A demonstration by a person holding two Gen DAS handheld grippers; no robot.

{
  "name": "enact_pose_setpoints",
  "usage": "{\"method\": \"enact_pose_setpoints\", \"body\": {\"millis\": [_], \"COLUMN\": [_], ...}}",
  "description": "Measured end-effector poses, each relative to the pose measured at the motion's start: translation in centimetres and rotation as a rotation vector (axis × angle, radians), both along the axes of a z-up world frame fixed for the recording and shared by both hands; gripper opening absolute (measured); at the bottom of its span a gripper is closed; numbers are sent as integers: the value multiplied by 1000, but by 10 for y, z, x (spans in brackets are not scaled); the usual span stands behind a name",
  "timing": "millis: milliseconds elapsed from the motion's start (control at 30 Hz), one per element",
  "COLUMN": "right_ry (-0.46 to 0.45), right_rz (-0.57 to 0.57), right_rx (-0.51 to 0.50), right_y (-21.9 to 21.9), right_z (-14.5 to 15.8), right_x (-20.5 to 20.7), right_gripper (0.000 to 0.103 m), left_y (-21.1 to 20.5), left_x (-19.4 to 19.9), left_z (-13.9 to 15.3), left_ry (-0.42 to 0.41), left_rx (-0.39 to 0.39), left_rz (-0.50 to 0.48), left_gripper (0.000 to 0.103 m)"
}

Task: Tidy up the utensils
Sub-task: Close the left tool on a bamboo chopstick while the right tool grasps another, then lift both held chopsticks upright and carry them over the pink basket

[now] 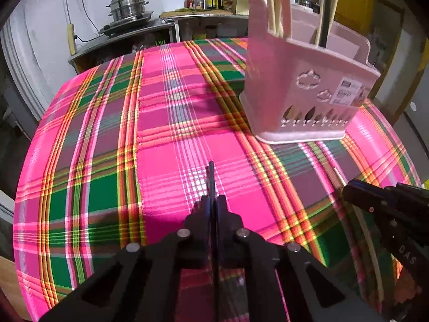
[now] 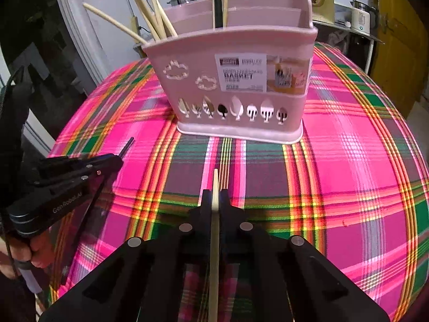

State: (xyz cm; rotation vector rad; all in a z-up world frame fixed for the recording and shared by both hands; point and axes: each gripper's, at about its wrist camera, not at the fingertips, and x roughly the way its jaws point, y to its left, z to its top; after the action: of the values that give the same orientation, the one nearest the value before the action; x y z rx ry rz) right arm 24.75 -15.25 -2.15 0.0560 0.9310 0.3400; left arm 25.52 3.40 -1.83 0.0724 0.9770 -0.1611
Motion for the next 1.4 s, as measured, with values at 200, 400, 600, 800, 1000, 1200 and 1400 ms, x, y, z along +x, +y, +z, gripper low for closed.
{"method": "enact_pose_setpoints", "body": {"millis": [200,400,600,800,1000,1200,1400], "right_ry": [-51,-102,-150,-195,-240,-269,-279], "right_rz": [21,27,32,34,38,40,50], "right_rx": [24,48,70,85,95,100,104], "right_y": [-7,-16,-23,-28,-35,-41,-45], "right_z": [25,52,72,91,108,118,122], "right_x": [-5,-13,-22,-32,-44,-57,-67], "right_gripper": [5,5,5,5,5,5,5], "left_y": [3,6,7,4,-1,-4,-2], "left_x": [-10,-22,-35,-50,-65,-78,-86], "left_z": [28,65,98,125,142,149,150], "left_ry": [-48,-117,-183,-238,-279,-299,-299], "left_rx": [-33,-61,-76,-91,-98,-106,-115], "left_rz": [-3,-5,-17,-35,-53,-60,-60], "left_gripper": [5,5,5,5,5,5,5]}}
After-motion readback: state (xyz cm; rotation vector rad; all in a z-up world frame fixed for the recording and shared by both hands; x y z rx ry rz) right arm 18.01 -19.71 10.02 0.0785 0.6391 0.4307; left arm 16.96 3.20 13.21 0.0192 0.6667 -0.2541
